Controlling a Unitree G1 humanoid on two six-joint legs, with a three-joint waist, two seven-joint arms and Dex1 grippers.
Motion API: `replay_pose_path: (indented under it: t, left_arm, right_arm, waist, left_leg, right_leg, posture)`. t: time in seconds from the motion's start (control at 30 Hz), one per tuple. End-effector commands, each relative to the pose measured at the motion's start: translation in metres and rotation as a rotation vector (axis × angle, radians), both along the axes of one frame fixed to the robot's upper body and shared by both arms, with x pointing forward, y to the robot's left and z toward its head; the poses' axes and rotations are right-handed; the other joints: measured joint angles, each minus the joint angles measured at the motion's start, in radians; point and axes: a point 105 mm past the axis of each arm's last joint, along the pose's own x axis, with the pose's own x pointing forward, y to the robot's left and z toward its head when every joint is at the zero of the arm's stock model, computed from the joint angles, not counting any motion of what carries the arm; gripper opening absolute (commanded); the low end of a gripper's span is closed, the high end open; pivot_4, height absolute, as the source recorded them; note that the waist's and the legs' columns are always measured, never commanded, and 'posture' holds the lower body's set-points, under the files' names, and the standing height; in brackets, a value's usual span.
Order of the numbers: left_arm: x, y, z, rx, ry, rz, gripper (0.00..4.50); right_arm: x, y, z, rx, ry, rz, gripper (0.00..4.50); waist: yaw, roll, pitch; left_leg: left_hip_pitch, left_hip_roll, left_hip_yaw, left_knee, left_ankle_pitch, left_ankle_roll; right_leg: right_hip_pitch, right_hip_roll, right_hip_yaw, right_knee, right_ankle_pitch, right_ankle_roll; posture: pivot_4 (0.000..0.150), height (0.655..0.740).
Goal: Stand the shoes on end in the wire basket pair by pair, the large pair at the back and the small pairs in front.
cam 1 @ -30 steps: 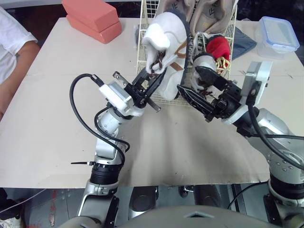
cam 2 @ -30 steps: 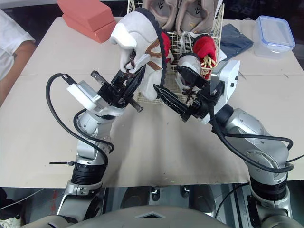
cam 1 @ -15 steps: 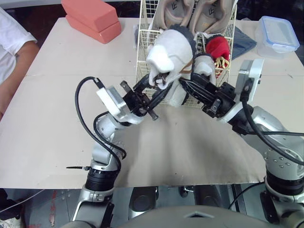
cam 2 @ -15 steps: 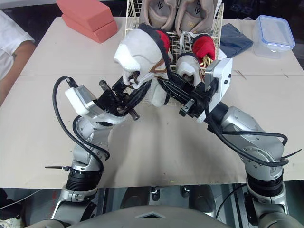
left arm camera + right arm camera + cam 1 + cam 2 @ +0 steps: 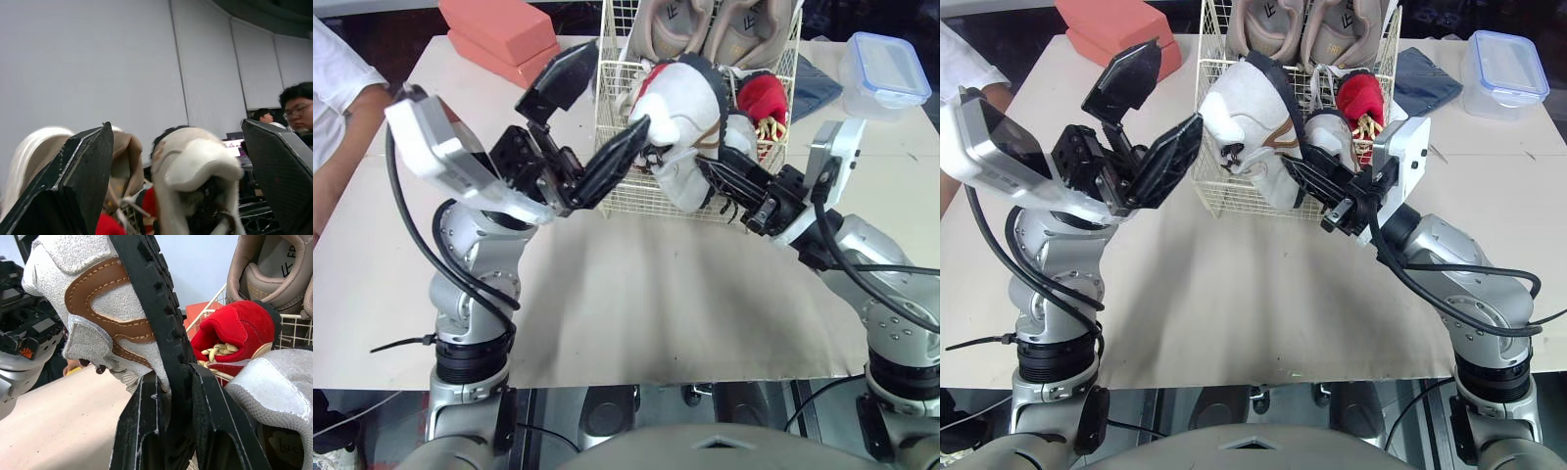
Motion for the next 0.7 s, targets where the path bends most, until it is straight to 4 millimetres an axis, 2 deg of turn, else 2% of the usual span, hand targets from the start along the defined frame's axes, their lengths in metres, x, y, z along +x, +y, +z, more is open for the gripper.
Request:
replay_pose_path:
  t: [0.03, 0.17, 0.33, 0.53, 0.7]
  left_arm:
    - [0.000, 0.010, -0.001, -0.005, 0.012, 0.020, 4.47]
    - [0.003, 0.010, -0.016, 0.058, 0.076, -0.021, 4.47]
    - [0.009, 0.006, -0.024, 0.143, 0.124, -0.094, 4.47]
    - [0.019, 0.011, -0.020, 0.202, 0.147, -0.173, 4.47]
    - [0.013, 0.024, -0.015, 0.229, 0.282, -0.412, 4.47]
  right_arm:
    - [-0.005, -0.003, 0.011, 0.034, -0.063, 0.004, 0.00]
    - [-0.005, -0.003, 0.011, 0.043, -0.068, 0.013, 0.00]
    - [-0.010, 0.000, 0.011, 0.042, -0.080, 0.047, 0.00]
    - [-0.016, 0.003, 0.007, 0.021, -0.080, 0.097, 0.00]
    - [-0.017, 0.003, 0.005, 0.009, -0.078, 0.119, 0.00]
  waist:
    - [0.000, 0.000, 0.000]
    - [0.000, 0.000, 0.000]
    - [0.001, 0.000, 0.000]
    - [0.000, 0.001, 0.000]
    - [-0.002, 0.001, 0.001]
  left_leg:
    - [0.000, 0.000, 0.000, 0.000, 0.000, 0.000]
    - [0.000, 0.000, 0.000, 0.000, 0.000, 0.000]
    - [0.000, 0.000, 0.000, 0.000, 0.000, 0.000]
    - [0.000, 0.000, 0.000, 0.000, 0.000, 0.000]
    - [0.000, 0.000, 0.000, 0.000, 0.000, 0.000]
  right_leg:
    - [0.000, 0.000, 0.000, 0.000, 0.000, 0.000]
    - [0.000, 0.000, 0.000, 0.000, 0.000, 0.000]
    - [0.000, 0.000, 0.000, 0.000, 0.000, 0.000]
    - [0.000, 0.000, -0.001, 0.000, 0.000, 0.000]
    - [-0.001, 0.001, 0.000, 0.000, 0.000, 0.000]
  posture:
    - [0.150, 0.6860]
    - [0.150, 0.6860]
    - [0.150, 0.6860]
    - [0.150, 0.6860]
    - [0.150, 0.6860]
